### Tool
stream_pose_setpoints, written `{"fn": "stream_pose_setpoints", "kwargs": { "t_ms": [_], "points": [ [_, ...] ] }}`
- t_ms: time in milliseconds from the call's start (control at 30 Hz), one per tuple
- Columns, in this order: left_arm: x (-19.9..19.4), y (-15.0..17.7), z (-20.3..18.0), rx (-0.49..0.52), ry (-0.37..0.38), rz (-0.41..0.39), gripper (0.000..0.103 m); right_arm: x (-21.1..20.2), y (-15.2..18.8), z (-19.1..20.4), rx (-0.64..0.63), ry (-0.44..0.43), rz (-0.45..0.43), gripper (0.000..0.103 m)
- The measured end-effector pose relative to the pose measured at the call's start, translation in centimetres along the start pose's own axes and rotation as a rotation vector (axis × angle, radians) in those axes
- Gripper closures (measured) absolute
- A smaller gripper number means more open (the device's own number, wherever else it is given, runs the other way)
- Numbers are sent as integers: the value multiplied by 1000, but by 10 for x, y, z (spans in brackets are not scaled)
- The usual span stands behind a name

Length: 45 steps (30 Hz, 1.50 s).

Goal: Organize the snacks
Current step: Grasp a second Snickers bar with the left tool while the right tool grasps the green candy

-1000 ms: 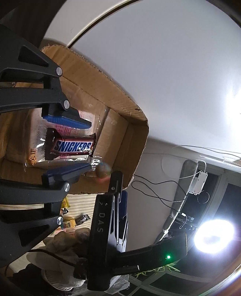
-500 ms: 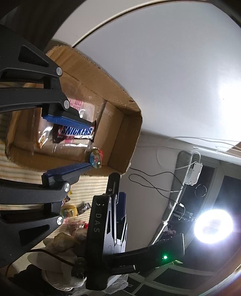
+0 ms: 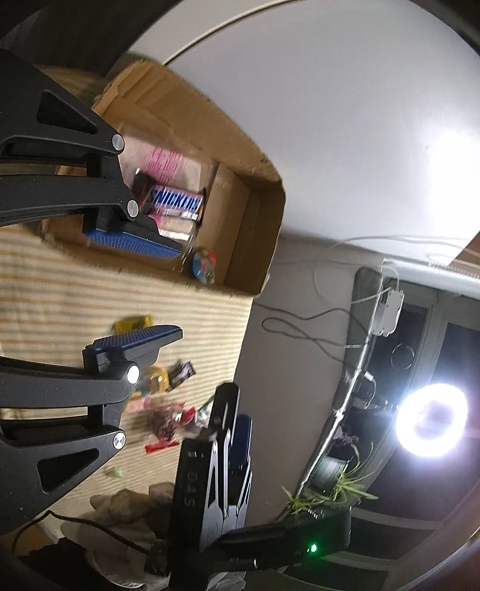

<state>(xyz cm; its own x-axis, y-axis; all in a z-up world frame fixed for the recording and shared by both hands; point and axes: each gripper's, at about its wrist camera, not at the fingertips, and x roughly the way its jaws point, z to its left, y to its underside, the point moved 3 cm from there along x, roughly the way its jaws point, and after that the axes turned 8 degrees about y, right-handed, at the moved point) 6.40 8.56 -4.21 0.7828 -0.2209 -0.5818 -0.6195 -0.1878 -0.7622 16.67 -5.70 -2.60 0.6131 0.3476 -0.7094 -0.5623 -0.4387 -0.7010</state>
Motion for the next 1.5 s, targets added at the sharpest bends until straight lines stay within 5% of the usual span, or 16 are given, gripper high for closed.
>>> {"fn": "stream_pose_setpoints", "kwargs": {
  "t_ms": [633, 967, 1500],
  "points": [
    [45, 51, -47, 7, 109, 167, 66, -54, 134, -128, 168, 169, 111, 37],
    [74, 59, -59, -7, 159, 241, 66, -39, 192, -125, 192, 153, 220, 37],
    [105, 52, -56, 10, 47, 276, 64, -26, 192, -106, 123, 142, 220, 42]
  ]
}}
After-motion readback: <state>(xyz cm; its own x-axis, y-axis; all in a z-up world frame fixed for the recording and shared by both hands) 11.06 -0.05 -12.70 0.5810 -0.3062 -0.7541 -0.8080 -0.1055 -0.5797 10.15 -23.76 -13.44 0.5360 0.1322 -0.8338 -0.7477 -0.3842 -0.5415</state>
